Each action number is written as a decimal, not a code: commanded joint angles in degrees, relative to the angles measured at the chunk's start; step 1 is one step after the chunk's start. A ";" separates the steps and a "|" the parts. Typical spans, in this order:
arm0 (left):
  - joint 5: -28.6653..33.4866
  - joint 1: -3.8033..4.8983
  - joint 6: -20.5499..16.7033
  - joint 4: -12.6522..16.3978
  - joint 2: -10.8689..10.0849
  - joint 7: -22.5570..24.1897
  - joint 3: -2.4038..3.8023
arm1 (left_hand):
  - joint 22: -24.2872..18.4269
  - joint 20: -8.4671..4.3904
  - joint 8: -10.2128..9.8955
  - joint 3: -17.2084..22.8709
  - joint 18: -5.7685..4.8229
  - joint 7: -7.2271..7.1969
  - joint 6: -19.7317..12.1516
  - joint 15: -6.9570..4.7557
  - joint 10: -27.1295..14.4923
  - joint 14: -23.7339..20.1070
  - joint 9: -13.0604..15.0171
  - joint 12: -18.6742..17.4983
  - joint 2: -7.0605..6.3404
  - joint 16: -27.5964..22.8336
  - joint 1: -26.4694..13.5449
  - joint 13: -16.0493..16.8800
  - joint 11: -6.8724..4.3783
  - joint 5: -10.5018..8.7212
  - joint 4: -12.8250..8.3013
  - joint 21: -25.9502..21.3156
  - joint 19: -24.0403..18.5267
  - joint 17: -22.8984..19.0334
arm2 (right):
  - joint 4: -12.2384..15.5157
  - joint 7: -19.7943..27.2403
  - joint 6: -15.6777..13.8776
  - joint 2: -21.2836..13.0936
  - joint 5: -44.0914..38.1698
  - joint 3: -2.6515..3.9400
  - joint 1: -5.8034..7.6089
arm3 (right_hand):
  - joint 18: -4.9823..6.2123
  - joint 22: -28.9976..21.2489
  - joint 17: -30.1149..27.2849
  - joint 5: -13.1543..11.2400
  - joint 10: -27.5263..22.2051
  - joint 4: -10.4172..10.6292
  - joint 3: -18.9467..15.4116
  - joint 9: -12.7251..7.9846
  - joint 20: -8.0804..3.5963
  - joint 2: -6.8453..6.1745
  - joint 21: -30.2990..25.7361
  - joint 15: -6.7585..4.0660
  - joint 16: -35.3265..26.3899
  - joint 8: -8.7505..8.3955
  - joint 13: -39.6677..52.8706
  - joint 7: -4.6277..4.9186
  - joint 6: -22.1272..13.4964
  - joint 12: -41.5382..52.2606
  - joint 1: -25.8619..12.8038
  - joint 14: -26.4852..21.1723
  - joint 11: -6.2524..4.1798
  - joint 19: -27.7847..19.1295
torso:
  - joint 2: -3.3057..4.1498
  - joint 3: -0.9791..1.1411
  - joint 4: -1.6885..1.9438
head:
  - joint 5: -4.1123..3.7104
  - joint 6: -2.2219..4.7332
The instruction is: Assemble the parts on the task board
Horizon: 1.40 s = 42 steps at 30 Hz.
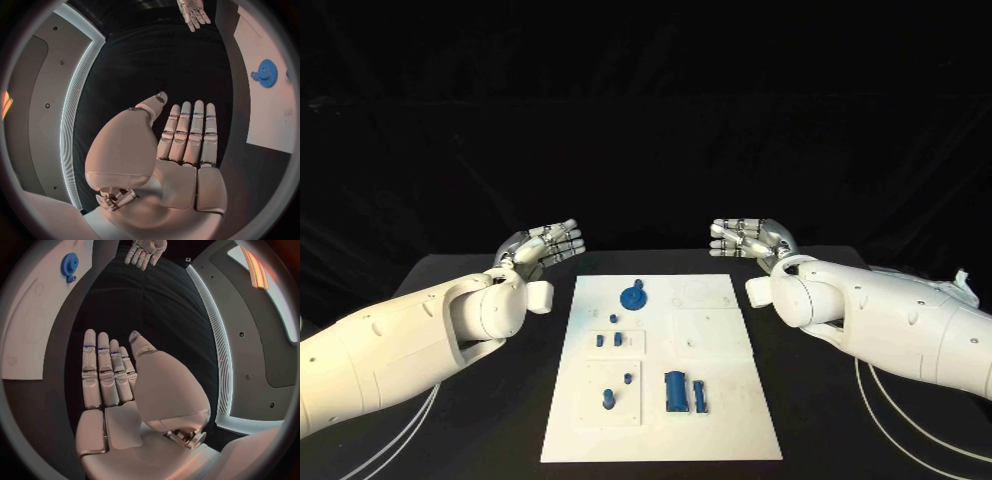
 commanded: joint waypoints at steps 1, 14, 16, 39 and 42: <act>-0.63 -0.23 -1.19 0.85 -0.14 0.31 0.17 | -6.37 -4.09 -2.40 -5.99 -3.19 -2.91 -16.00 -2.23 -17.22 -15.03 -2.39 -2.39 1.84 -3.97 -21.50 -2.27 -2.46 -1.91 -2.40 -5.41 -12.51 -5.62 | 1.18 0.52 -1.38 -0.18 0.31 -0.05 -0.21 | -2.91 -2.89 -3.96 -2.46 -17.75 -1.82 -5.68 -2.19 -2.84 1.36 -3.11 -2.78 -3.74 -2.34 -2.22 -2.76 -15.72 -2.48 -23.68 -18.98 -2.01 -17.55 | -0.51 -0.01 -0.35 | 0.42 0.59; -7.74 -4.42 -18.19 12.34 -2.10 4.20 1.95 | -12.21 -7.86 -2.40 -11.47 -5.58 -9.42 -30.70 -7.17 -33.02 -28.81 -2.39 -2.39 5.91 -7.59 -41.21 -2.27 -7.91 -6.04 -2.40 -5.41 -23.99 -5.62 | 16.42 8.13 -16.04 -2.53 6.33 -0.78 -2.73 | -5.11 -9.29 -7.59 -7.93 -34.00 -5.89 -5.68 -7.04 -9.15 1.36 -5.94 -2.78 -3.74 -2.34 -7.15 -8.90 -30.13 -2.48 -45.33 -36.37 -6.45 -33.63 | -3.44 0.12 -1.61 | 2.69 3.98; -8.87 -5.08 -20.90 14.17 -2.41 4.82 2.23 | -12.88 -8.31 -2.40 -12.11 -5.87 -9.42 -32.37 -7.17 -34.84 -30.40 -2.39 -2.39 5.91 -8.03 -43.48 -2.27 -7.91 -6.04 -2.40 -5.41 -25.31 -5.62 | 18.19 9.01 -17.73 -2.80 7.02 -0.86 -3.02 | -5.27 -9.29 -8.01 -7.93 -35.89 -5.89 -5.68 -7.04 -9.15 1.36 -9.96 -2.78 -3.74 -2.34 -7.15 -8.90 -31.76 -2.48 -47.83 -38.38 -6.45 -35.46 | -3.44 0.12 -1.61 | 2.69 3.98; -11.55 -6.66 -27.32 18.51 -3.15 6.29 2.90 | -20.51 -13.19 -2.40 -19.29 -10.26 -9.42 -44.34 -7.17 -47.71 -41.61 -2.39 -2.39 5.91 -12.79 -59.49 -2.27 -7.91 -6.04 -2.40 -5.41 -34.56 -5.62 | 20.68 10.26 -20.13 -3.19 8.01 -0.98 -3.43 | -9.73 -9.29 -12.77 -7.93 -49.13 -5.89 -5.68 -7.04 -9.15 1.36 -9.96 -2.78 -3.74 -2.34 -7.15 -8.90 -43.53 -2.48 -65.51 -52.56 -6.45 -48.60 | -3.44 0.12 -1.61 | 2.69 3.98; -11.55 -6.66 -27.32 18.51 -3.15 6.29 2.90 | -20.51 -13.19 -2.40 -19.29 -10.26 -9.42 -45.19 -7.17 -48.59 -42.38 -2.39 -2.39 5.91 -12.79 -60.62 -2.27 -7.91 -6.04 -2.40 -5.41 -35.18 -5.62 | 20.68 10.26 -20.13 -3.19 8.01 -0.98 -3.43 | -9.73 -9.29 -12.77 -7.93 -50.08 -5.89 -5.68 -7.04 -9.15 1.36 -9.96 -2.78 -3.74 -2.34 -7.15 -8.90 -44.35 -2.48 -66.75 -53.57 -6.45 -49.51 | -3.44 0.12 -1.61 | 2.69 3.98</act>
